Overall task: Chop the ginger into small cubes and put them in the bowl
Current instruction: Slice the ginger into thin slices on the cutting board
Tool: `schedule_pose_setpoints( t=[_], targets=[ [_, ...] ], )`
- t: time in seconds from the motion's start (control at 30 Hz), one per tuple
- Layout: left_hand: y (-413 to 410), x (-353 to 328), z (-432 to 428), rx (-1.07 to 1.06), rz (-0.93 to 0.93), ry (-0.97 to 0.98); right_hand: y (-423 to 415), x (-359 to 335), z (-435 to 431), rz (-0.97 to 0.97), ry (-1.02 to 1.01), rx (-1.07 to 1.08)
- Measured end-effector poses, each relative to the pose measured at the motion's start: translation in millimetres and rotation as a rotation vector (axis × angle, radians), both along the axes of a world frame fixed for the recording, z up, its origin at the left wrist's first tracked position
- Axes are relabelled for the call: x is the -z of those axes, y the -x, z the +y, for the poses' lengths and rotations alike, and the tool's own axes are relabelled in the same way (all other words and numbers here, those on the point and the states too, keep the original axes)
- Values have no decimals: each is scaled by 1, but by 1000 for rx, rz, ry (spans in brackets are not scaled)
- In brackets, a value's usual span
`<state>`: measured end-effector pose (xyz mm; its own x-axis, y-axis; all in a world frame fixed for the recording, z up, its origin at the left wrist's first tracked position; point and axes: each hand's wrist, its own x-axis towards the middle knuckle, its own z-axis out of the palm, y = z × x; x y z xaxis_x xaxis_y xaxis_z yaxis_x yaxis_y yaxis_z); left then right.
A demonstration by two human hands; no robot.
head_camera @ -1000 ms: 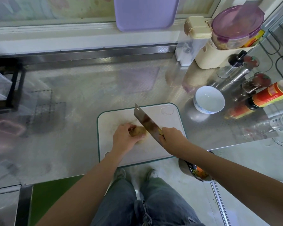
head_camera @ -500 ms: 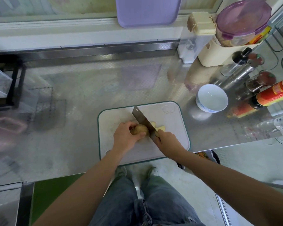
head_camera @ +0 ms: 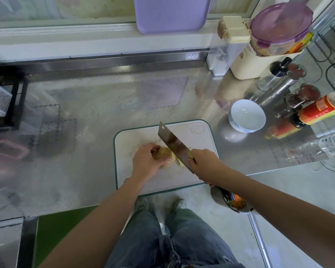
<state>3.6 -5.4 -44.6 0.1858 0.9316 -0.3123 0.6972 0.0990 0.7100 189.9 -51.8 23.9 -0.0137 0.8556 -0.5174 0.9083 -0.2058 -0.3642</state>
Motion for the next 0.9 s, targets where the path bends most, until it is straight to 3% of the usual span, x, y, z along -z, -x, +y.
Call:
schedule_pose_setpoints(
  t=[0.2, 0.5, 0.9],
  targets=[
    [-1, 0, 1, -5, 20, 3, 14, 16, -1, -47, 25, 44],
    [-1, -1, 1, -16, -10, 14, 33, 44, -3, 46, 51, 154],
    [0, -1, 0, -8, -16, -1, 2, -1, 6, 88, 21, 131]
  ],
)
